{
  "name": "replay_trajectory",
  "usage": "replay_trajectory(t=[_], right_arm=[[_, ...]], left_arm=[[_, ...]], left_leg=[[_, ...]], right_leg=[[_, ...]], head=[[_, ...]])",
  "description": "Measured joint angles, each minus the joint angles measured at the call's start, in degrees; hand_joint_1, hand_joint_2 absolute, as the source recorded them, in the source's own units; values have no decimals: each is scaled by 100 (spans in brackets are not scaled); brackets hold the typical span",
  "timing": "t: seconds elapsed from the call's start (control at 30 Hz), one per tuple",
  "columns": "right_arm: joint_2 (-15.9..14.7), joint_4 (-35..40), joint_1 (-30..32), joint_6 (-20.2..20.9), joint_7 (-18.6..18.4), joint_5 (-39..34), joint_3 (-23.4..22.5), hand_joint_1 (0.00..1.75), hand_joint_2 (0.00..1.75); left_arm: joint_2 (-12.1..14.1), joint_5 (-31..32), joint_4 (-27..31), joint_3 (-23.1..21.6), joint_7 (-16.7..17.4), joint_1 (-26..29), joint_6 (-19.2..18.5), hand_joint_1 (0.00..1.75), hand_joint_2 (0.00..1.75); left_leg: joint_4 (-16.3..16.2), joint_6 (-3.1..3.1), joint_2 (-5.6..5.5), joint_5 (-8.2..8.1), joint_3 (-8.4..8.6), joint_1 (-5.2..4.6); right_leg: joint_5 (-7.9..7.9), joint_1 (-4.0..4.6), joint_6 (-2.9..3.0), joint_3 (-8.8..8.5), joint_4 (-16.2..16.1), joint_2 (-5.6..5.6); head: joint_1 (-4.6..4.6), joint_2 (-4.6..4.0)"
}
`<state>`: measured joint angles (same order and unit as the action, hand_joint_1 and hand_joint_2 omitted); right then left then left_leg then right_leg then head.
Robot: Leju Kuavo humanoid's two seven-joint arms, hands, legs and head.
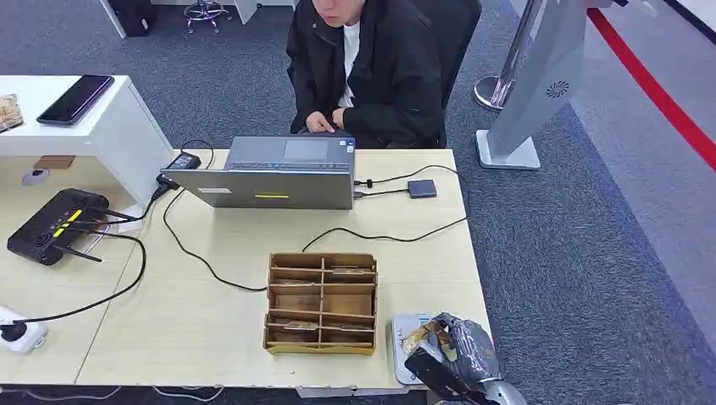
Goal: Pass the card to the sensor for recognition and then transmit it.
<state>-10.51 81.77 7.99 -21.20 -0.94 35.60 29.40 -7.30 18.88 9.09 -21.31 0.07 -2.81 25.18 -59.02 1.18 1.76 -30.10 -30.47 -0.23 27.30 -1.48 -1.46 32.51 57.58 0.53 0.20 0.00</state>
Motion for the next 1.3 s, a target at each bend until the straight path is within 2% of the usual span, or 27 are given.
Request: replay_trajectory(t=[0.17,0.43,0.63,0.97,1.3], right_arm=[[37,18,4,7,213,-118,-4,175,175],[83,380,19,555,863,-1123,4,175,175],[81,789,47,710,1141,-1482,9,175,175],[11,1377,-25,815,1294,-1449,9,175,175],[-125,1764,-143,918,1299,-1351,-42,175,175]], left_arm=[[0,9,0,2,0,0,0,0,0],[0,20,0,9,0,-4,0,0,0],[2,33,0,46,-15,-5,-2,0,0],[2,44,0,114,-17,-13,-18,0,0],[2,59,0,138,-17,-28,-46,0,0]], left_leg=[[0,0,0,0,0,0],[0,0,0,0,-1,0],[0,0,0,0,-1,0],[0,0,0,0,-2,0],[0,0,0,0,-2,0]], right_leg=[[0,0,0,0,0,0],[0,0,0,1,0,0],[0,0,0,1,0,0],[0,0,0,1,0,0],[0,0,0,2,0,0]], head=[[0,0],[2,0],[2,0],[2,0],[0,0]])
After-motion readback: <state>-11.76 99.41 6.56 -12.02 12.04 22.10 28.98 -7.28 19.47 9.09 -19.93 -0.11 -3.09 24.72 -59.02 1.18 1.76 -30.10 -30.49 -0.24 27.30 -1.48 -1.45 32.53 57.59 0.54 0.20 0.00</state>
